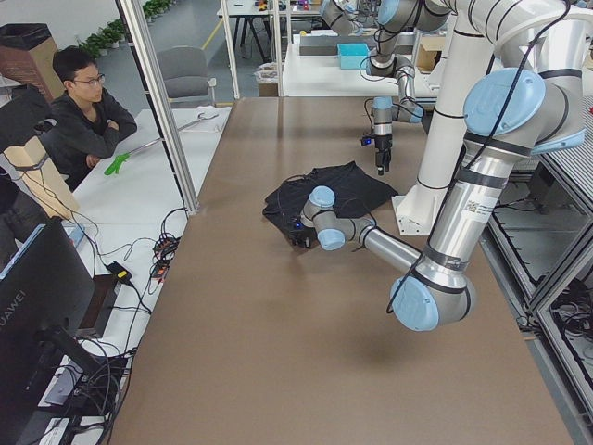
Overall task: Fold clothes
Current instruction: 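Grasp the shirt corner farthest from the robot with the left gripper, then pull the shirt straight with the left gripper while the right gripper holds the near corner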
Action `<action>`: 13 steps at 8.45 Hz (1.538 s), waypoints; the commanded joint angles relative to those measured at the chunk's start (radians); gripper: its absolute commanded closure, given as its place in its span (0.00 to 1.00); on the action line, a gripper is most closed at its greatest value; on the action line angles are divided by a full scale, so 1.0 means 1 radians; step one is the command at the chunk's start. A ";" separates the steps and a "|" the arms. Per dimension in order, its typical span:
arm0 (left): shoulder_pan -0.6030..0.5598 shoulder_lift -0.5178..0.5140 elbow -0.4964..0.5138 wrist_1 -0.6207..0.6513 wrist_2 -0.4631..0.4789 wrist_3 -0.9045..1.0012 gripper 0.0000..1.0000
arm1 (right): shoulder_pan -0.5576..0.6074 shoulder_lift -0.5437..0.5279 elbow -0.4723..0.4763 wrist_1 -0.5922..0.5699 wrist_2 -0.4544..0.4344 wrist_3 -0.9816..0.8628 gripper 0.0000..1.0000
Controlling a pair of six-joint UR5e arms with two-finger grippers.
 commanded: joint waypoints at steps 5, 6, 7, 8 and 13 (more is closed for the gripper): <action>-0.145 -0.651 0.863 -0.078 -0.024 0.112 1.00 | -0.002 -0.003 -0.002 -0.015 -0.192 -0.003 0.05; -0.145 -0.652 0.876 -0.097 -0.021 0.113 1.00 | -0.003 0.000 -0.002 -0.027 -0.198 -0.003 0.05; -0.145 -0.662 0.884 -0.097 -0.021 0.113 1.00 | 0.000 0.002 -0.002 -0.029 -0.203 -0.003 0.05; -0.143 -0.663 0.884 -0.097 -0.013 0.113 1.00 | -0.003 0.003 -0.002 -0.031 -0.236 -0.004 0.05; -0.143 -0.697 0.926 -0.097 0.017 0.116 0.28 | -0.074 0.067 -0.004 -0.156 -0.444 -0.083 0.05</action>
